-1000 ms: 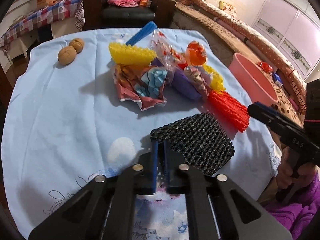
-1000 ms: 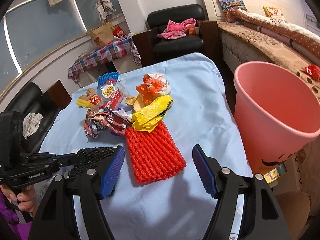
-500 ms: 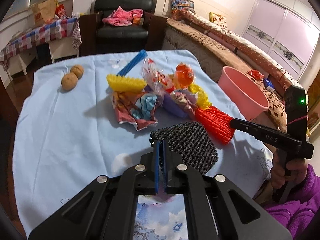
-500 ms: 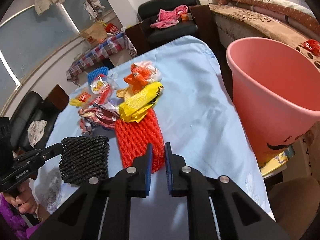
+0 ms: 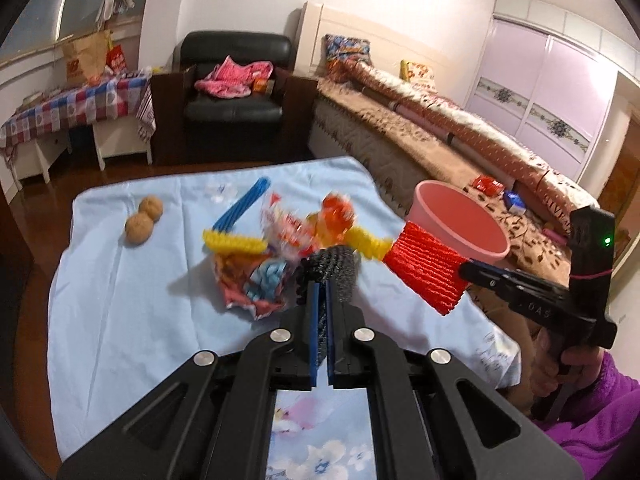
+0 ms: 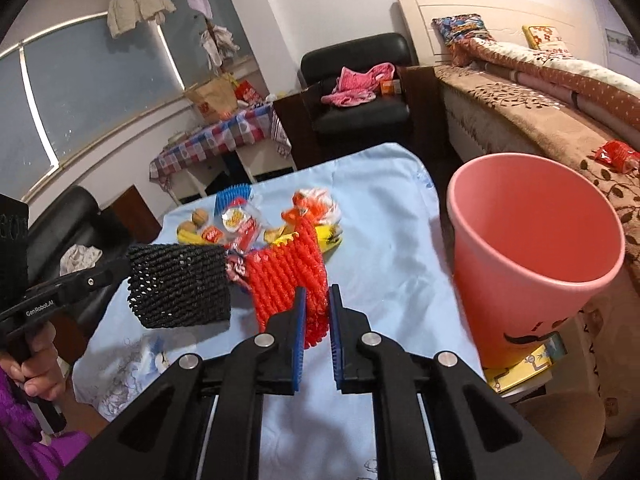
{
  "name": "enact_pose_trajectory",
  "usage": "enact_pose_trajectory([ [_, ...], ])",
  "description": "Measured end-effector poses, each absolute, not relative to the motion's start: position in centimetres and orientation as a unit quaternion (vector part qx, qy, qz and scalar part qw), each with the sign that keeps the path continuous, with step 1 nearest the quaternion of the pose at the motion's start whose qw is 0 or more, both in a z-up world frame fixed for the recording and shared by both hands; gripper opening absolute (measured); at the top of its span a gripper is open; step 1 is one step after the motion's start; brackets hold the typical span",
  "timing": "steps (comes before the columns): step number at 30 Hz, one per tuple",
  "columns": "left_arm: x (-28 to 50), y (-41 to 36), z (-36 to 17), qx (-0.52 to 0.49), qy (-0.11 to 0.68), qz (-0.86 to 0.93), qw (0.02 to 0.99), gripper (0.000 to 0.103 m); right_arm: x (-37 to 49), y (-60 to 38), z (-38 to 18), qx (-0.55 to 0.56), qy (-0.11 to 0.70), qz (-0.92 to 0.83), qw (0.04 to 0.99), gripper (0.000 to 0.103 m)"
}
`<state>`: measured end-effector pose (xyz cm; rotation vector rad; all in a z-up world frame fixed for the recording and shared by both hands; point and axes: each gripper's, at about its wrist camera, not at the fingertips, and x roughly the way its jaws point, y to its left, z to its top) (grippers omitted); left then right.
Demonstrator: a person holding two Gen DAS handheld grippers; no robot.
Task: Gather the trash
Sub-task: 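Carry the black pad and red net in both grippers over the pink bucket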
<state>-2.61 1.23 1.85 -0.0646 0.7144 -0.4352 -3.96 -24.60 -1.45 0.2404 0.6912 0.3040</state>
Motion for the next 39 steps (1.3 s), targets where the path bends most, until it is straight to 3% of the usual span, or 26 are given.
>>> enact_pose_trajectory([
  [14, -0.1, -3.5, 5.6, -0.021, 0.309, -0.252, 0.917, 0.003, -4.3, -30.7, 0.4, 0.165, 0.307, 0.079, 0.934, 0.011],
  [23, 0.3, -4.4, 1.6, 0.024, 0.393, -0.263, 0.881, 0.003, -4.7, -32.2, -0.4, 0.175, 0.313, 0.066, 0.931, 0.011],
  [24, 0.2, -4.1, 0.9, 0.024, 0.405, -0.260, 0.876, 0.005, -4.7, -32.1, -0.6, 0.175, 0.315, 0.068, 0.930, 0.011],
  [26, 0.3, -3.8, -0.7, 0.027, 0.429, -0.252, 0.867, 0.024, -4.6, -31.9, -0.7, 0.174, 0.318, 0.070, 0.929, 0.011],
  [27, 0.3, -3.6, -1.3, 0.029, 0.437, -0.246, 0.865, 0.038, -4.5, -31.8, -0.8, 0.174, 0.319, 0.071, 0.929, 0.011],
  [28, 0.3, -3.3, -1.9, 0.028, 0.444, -0.243, 0.862, 0.044, -4.5, -31.5, -0.8, 0.173, 0.320, 0.072, 0.929, 0.011],
  [39, 0.4, -1.8, -6.8, 0.034, 0.507, -0.229, 0.830, 0.044, -4.4, -30.9, -1.1, 0.170, 0.329, 0.070, 0.926, 0.011],
])
